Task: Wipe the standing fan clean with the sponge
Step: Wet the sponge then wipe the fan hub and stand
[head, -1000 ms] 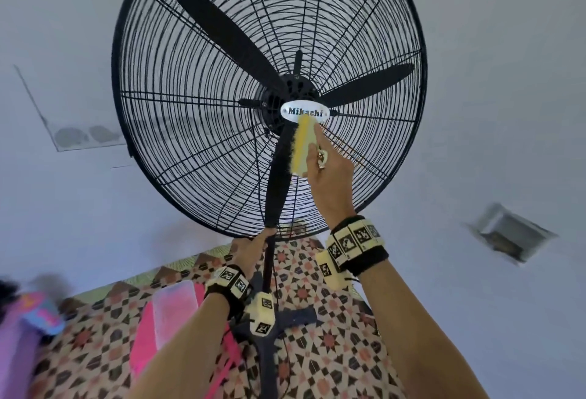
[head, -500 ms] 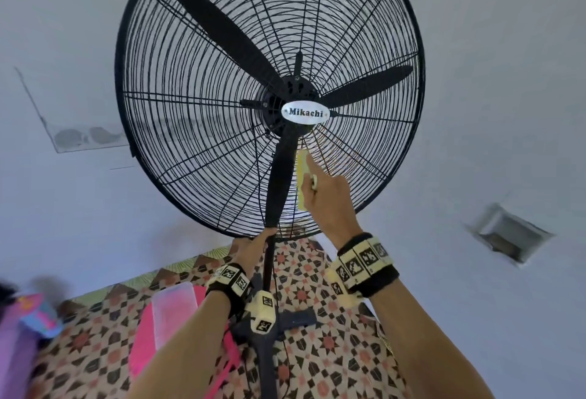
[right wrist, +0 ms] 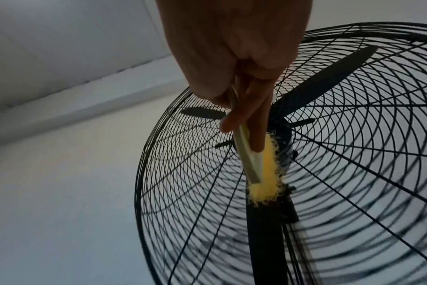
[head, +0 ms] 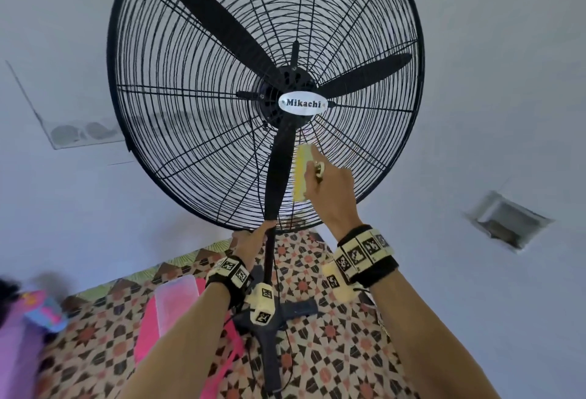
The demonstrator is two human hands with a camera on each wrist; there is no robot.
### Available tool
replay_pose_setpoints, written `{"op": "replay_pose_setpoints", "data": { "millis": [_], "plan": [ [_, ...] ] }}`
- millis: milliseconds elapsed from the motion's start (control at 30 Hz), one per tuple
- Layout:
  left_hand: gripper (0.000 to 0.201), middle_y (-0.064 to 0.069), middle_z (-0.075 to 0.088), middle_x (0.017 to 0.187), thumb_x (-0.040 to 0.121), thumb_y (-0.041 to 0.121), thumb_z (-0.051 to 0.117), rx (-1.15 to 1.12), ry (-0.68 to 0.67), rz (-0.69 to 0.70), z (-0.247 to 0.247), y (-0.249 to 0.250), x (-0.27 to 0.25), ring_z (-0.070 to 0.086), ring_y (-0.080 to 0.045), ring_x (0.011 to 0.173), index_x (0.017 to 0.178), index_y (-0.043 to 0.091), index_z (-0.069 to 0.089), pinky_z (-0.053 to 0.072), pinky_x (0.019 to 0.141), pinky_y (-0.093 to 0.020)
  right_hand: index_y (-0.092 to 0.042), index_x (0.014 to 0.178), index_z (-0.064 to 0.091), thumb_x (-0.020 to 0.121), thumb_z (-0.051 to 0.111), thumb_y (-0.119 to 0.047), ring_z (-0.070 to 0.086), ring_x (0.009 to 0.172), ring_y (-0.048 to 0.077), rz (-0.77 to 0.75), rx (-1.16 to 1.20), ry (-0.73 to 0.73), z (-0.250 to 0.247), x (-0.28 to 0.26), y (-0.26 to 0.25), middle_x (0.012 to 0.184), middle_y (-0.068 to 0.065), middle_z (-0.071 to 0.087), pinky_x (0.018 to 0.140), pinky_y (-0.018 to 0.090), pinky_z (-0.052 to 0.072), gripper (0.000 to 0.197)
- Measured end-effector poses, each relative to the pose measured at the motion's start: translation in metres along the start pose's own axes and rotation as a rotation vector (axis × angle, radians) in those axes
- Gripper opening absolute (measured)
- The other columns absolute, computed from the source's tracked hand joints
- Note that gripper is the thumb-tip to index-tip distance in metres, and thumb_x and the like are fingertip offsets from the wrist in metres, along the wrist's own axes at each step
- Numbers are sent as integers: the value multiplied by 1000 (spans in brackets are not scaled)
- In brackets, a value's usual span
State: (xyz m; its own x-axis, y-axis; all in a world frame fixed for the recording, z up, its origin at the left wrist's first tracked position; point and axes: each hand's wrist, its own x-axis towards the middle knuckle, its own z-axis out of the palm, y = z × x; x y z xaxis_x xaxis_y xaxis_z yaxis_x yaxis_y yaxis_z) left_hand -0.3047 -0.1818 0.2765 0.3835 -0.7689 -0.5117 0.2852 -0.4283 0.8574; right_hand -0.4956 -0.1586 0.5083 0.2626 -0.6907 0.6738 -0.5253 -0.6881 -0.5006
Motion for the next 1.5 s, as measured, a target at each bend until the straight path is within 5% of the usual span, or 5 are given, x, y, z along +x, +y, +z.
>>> {"op": "replay_pose_setpoints", "data": {
  "millis": [233,367,1000,1367,1500],
  "plan": [
    [162,-7,55,136,30,86,89,52,58,-25,-2,-6,12,55,-25,124,156,12,21,44,113,-50,-12,155,42,110,33,-33,41,40,16,-66,-100,-11,19,-22,10,49,3,49,45,25,36,50],
    [110,-5,60,117,35,83,88,61,-1,48,-1,7,-15,59,-21,110,113,12,56,46,112,-47,-12,153,44,111,42,-25,44,37,12,-26,-48,-37,15,-34,9,51,5,56,39,23,38,44],
    [174,-16,56,129,27,90,86,85,113,12,-2,2,-9,61,-27,116,155,9,-1,54,102,-47,-17,158,36,111,39,-30,32,40,6,21,-50,45,36,-46,17,49,-4,42,45,12,33,49],
    [168,-21,58,137,30,87,88,89,110,-36,4,7,-23,59,-33,127,156,14,4,50,107,-51,-17,156,39,109,48,-24,28,42,7,65,0,113,39,-56,20,50,-1,40,43,10,30,48],
    [120,-26,69,123,47,81,89,41,51,-28,-1,18,-42,66,-38,117,132,7,48,56,97,-52,-32,160,28,108,50,-22,28,46,9,188,-12,-41,65,-114,46,56,-2,34,43,16,34,57]
  ]
}}
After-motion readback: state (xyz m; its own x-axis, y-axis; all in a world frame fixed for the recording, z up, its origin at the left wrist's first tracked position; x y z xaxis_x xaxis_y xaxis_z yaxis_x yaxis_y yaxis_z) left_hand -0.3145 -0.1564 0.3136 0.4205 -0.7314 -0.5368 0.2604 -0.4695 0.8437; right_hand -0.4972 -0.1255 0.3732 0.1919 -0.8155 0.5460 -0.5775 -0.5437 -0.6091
